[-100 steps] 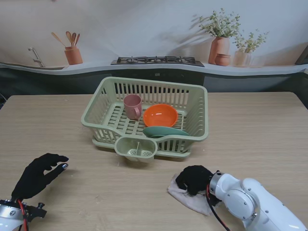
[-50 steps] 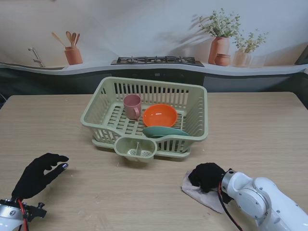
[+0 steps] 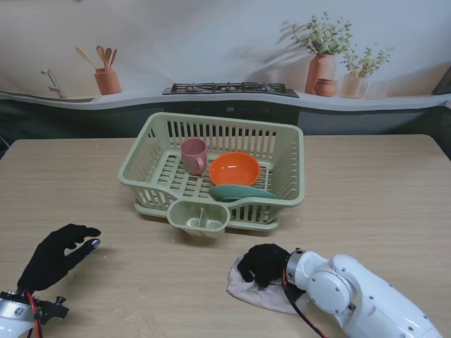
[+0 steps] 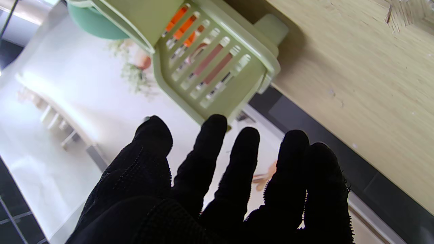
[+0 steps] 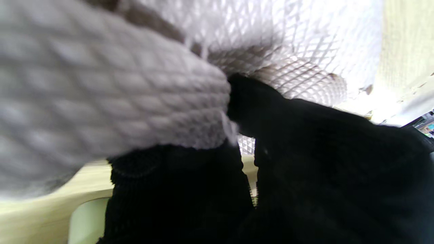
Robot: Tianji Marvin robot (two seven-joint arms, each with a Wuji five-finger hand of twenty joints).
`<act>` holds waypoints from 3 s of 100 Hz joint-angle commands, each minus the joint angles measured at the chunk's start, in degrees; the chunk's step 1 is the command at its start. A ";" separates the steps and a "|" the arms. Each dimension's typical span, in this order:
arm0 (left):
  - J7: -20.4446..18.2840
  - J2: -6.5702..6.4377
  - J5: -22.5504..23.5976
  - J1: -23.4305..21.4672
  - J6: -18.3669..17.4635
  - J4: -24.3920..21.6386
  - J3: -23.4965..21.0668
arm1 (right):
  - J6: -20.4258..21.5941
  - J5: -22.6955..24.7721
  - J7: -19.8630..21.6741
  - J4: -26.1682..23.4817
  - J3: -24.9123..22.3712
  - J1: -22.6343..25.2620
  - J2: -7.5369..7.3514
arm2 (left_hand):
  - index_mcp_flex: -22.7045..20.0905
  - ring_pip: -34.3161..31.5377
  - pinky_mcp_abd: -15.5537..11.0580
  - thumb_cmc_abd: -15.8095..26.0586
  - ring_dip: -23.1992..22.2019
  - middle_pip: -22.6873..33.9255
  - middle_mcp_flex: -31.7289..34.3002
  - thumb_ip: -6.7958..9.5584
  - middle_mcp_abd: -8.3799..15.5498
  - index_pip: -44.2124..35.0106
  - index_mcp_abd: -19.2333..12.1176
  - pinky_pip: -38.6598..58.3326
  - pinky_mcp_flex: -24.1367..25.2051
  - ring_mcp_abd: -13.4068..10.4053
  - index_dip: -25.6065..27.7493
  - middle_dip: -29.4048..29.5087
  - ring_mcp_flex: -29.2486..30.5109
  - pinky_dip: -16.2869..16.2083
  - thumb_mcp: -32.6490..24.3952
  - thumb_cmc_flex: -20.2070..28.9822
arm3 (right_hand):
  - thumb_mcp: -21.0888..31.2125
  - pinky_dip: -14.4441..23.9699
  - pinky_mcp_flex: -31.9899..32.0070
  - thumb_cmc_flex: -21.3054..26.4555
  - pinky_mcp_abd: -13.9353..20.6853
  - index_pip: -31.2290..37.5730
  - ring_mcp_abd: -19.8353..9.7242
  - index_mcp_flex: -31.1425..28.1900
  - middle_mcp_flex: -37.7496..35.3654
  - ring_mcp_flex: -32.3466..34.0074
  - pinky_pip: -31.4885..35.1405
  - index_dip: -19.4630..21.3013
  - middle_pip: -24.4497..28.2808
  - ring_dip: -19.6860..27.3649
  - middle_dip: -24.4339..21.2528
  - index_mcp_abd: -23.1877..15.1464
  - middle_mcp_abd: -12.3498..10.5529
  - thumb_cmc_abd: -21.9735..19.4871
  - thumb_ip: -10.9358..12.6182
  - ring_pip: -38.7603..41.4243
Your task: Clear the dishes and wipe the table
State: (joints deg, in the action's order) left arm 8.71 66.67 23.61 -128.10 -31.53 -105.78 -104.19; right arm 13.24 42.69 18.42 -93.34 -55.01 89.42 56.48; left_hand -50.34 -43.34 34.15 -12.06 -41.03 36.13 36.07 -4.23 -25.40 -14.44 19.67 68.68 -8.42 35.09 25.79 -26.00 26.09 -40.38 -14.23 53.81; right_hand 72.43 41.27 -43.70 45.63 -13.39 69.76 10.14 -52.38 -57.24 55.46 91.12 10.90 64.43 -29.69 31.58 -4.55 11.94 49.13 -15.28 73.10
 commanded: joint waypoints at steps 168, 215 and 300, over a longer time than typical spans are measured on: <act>-0.85 0.05 -0.51 -0.41 -0.20 -0.62 -0.11 | 6.91 9.82 -1.45 3.41 0.92 0.66 -0.08 | -2.21 0.10 -0.37 2.81 -0.29 -0.49 0.82 1.52 -0.59 0.60 -0.88 1.06 0.67 0.81 0.51 1.02 0.67 -0.22 1.38 -0.13 | -2.80 -0.72 -0.34 2.17 3.73 -4.46 -2.59 -0.15 3.01 0.41 2.30 -3.18 -7.98 0.85 -5.66 5.92 1.75 -6.86 0.69 1.03; -1.17 -0.05 -0.54 -0.22 -0.17 -0.49 -0.01 | 16.56 19.40 1.36 2.91 -16.02 8.42 -0.98 | -2.22 0.15 -0.36 2.87 -0.27 -0.53 0.76 1.53 -0.53 0.59 -0.97 1.06 0.68 0.79 0.51 1.04 0.61 -0.21 1.52 -0.12 | -2.69 -0.89 -0.23 2.16 3.54 -4.15 -2.50 -0.08 3.06 0.40 2.39 -3.38 -7.79 0.81 -5.70 5.93 1.87 -6.82 0.68 1.10; -0.67 0.12 -0.91 -0.48 -0.48 -0.45 -0.04 | 1.68 1.20 1.16 1.58 6.55 -4.81 0.62 | -2.21 0.22 -0.30 3.10 -0.25 -0.60 0.79 1.55 -0.59 0.61 -0.89 0.98 0.74 0.83 0.50 1.08 0.60 -0.15 1.99 -0.07 | -3.34 -1.08 -0.08 1.89 3.83 -4.73 -2.80 0.24 3.04 0.16 2.05 -3.89 -8.43 1.01 -6.00 6.12 1.24 -7.04 0.65 0.40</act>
State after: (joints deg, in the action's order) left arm 8.95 66.69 23.02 -128.30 -32.02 -105.87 -104.26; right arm 14.43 43.33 19.11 -92.12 -49.18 83.90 56.17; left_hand -50.34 -43.24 34.15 -11.40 -41.03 36.05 36.70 -4.23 -25.40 -14.44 19.66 68.68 -8.34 35.09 25.80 -26.00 26.09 -40.38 -13.55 53.81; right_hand 69.41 40.61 -43.43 46.55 -12.65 68.71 9.45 -51.62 -55.78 55.45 91.33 9.79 63.23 -28.59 30.71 -4.83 11.84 45.64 -14.87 73.19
